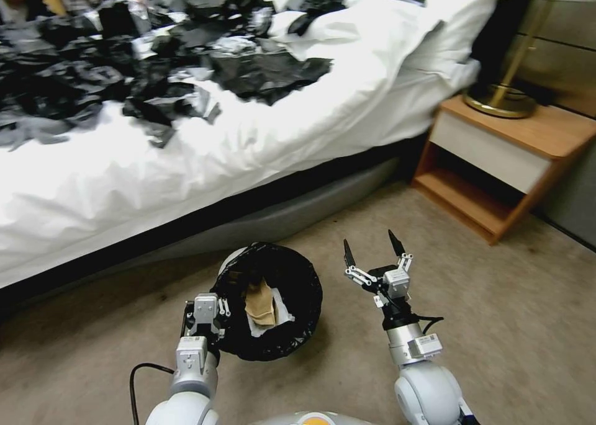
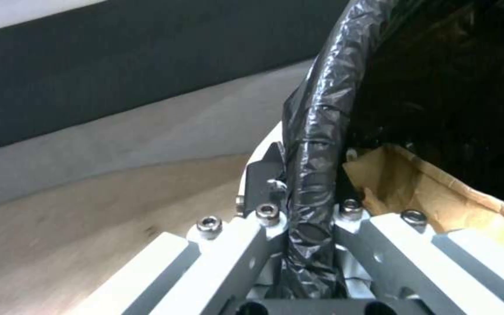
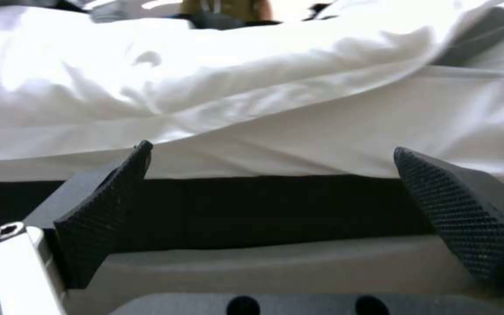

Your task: Pick up the trash bin, then pick up the garbage from the floor and place it into the trash bin.

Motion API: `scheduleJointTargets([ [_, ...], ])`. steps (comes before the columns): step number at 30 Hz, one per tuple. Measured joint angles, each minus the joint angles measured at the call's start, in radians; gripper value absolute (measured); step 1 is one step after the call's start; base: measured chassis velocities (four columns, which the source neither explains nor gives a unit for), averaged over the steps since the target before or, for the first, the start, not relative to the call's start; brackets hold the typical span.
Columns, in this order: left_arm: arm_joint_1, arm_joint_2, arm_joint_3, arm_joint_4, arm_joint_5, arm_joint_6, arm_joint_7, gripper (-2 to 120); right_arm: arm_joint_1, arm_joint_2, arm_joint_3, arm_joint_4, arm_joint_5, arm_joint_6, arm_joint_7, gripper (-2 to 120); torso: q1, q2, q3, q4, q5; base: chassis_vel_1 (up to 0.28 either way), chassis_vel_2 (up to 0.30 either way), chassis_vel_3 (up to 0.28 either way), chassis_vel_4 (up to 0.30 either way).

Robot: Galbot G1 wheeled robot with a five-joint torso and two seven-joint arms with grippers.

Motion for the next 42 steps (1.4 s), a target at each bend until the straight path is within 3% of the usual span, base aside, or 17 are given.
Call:
scheduleJointTargets([
  [24,-0.002,0.001,-0.001,-0.001,-0.004,-0.005,-0.002,0,0.013,0.001,-0.003,-0.010,-0.001,-0.004,0.001,100,0.000,0.000,0.000,0.0001,0.0000,0.126,0.127,0.121,0.129],
  [34,-0.004,-0.001,0.000,0.011,-0.004,-0.019,-0.003,0,0.031,0.001,0.042,-0.021,0.004,-0.013,0.001,100,0.000,0.000,0.000,-0.0001,0.0000,0.077,0.071,0.061,0.054],
  [38,-0.003,0.000,0.001,0.011,-0.002,-0.018,-0.003,0,0.056,-0.011,0.107,-0.055,0.001,-0.017,-0.084,100,0.000,0.000,0.000,-0.0003,0.0000,0.000,0.000,0.000,0.000],
  [41,0.003,0.000,0.001,0.011,0.002,-0.018,-0.003,0,0.101,-0.038,0.198,-0.126,0.007,-0.028,-0.302,100,0.000,0.000,0.000,-0.0002,0.0002,0.000,0.000,0.000,0.000],
  [42,0.003,0.000,0.001,0.011,0.002,-0.018,-0.003,0,0.101,-0.038,0.198,-0.126,0.007,-0.028,-0.302,100,0.000,0.000,0.000,-0.0002,0.0002,0.000,0.000,0.000,0.000],
])
